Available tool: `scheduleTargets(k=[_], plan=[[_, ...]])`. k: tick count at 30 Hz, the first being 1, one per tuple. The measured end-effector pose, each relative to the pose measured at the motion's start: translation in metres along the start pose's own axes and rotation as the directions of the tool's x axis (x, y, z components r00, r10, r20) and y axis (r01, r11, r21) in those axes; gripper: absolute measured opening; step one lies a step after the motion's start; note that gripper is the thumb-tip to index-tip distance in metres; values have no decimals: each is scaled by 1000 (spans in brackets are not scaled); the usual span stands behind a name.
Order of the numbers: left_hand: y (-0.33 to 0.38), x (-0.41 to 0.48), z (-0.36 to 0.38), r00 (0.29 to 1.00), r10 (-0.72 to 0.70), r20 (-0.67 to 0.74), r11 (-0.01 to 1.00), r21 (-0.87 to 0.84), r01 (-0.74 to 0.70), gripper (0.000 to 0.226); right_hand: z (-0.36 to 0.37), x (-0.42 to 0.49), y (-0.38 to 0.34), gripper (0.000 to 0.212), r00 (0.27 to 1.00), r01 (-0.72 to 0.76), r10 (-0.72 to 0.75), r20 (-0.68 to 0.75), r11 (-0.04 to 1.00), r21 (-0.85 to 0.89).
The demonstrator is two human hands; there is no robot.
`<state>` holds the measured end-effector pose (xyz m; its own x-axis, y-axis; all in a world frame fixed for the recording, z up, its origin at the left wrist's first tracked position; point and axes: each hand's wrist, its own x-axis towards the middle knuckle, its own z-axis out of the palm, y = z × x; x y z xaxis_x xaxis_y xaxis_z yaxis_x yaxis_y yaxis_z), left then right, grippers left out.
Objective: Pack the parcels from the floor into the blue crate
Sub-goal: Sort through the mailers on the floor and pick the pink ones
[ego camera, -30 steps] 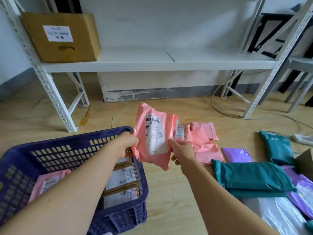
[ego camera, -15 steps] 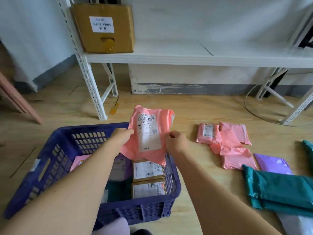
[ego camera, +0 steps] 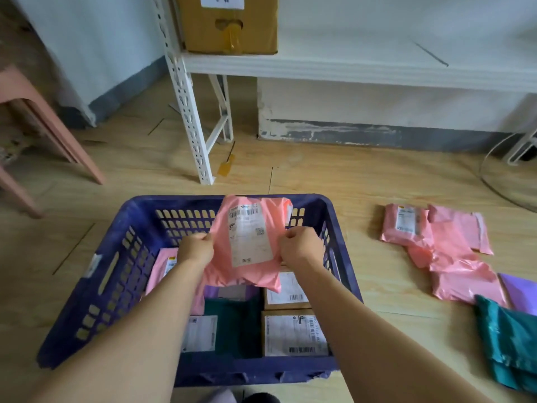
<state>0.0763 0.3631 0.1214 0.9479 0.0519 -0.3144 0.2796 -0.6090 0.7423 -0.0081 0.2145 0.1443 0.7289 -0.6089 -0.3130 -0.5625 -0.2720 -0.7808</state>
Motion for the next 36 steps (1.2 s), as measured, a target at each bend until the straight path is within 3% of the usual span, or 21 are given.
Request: scheduleTargets(k=[5, 9, 15, 20, 22, 25, 29, 32, 34, 36], plan=[[-33, 26, 5, 997, -70, 16, 994, 90, 68, 27, 56, 17, 17, 25, 992, -53, 62, 114, 995, -82], [-62, 47, 24, 996, -55, 65, 972, 230, 38, 31, 91, 30, 28, 43, 991, -24, 43, 123, 988, -154], [-100, 69, 45, 996, -53, 66, 927, 374, 25, 6, 123, 50, 51, 62, 974, 20, 49, 221, 954, -299], [-124, 84, 60, 997, 32, 74, 870, 488, -64, 25, 138, 58, 63, 89, 963, 91, 29, 267, 899, -427], [-129, 86, 65, 990, 80, 116, 863, 489, -127, 39, 141, 58, 67, 85, 947, 192, -17, 320, 829, -525], [-130, 87, 69, 983, 110, 147, 861, 480, -168, 36, 147, 60, 74, 58, 893, 347, -38, 449, 694, -631], [-125, 87, 69, 952, 192, 238, 696, 651, -303, 69, 158, 61, 82, 44, 772, 496, 63, 633, 565, -660], [-122, 81, 63, 878, 371, 303, 568, 673, -473, 48, 163, 65, 86, 41, 749, 508, 92, 656, 557, -657], [-127, 79, 61, 844, 292, 450, 600, 602, -528, 45, 166, 67, 89, 42, 744, 499, 116, 658, 559, -663], [-129, 77, 60, 803, 108, 586, 598, 607, -524, 68, 170, 67, 87, 45, 747, 485, 129, 652, 566, -667]])
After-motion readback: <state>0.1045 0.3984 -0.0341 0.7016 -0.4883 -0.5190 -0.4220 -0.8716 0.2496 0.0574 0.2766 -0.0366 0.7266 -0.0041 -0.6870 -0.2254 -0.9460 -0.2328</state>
